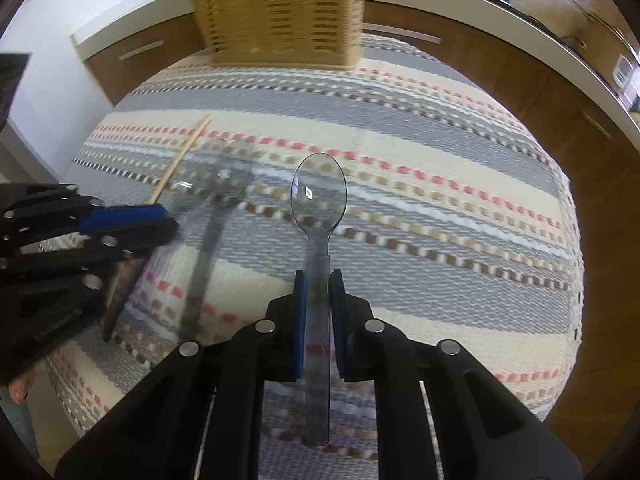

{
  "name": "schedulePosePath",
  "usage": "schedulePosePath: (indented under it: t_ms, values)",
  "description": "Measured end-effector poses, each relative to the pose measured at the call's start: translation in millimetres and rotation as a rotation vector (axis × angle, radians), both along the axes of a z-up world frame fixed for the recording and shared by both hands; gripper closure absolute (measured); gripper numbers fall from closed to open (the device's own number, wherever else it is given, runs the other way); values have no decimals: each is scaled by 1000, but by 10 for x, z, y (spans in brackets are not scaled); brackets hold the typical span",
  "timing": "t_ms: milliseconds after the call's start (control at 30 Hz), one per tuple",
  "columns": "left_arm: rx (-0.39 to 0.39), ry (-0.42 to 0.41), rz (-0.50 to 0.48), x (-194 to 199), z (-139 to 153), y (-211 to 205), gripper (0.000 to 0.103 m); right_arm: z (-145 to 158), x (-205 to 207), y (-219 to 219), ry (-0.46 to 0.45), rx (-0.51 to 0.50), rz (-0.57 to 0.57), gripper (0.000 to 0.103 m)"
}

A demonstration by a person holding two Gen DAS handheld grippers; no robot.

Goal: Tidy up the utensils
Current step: 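Grasp a clear spoon with the left tool while the right tool grasps another clear spoon, then carry both clear spoons over the yellow basket and open both tools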

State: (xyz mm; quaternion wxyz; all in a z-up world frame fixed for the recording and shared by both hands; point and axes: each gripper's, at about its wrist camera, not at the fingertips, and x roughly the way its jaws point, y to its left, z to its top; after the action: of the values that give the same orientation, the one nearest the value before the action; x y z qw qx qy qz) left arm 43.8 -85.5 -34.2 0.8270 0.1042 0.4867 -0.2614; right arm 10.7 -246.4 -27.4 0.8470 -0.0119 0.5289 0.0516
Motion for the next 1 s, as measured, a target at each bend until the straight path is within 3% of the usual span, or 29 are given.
schedulePosePath:
  t_ms: [233,500,700,767,833,1000]
  values:
    - [-64,-29,87,179,248,327,93,73,175,-219,1,61,-23,93]
    - [-23,33,213,551,52,827,92,39,366,-335,46,162,-39,90]
    - [-15,44,192,613,-6,918,91,27,494,-319,86,160,-30,83]
    - [-4,46,177,618,-4,935,87,14,548,-279,102,149,-22,82]
    - [8,50,174,650,-26,935,76,0,601,-244,120,132,-13,80]
    - [30,86,162,736,-52,954,74,-20,709,-131,142,72,14,68]
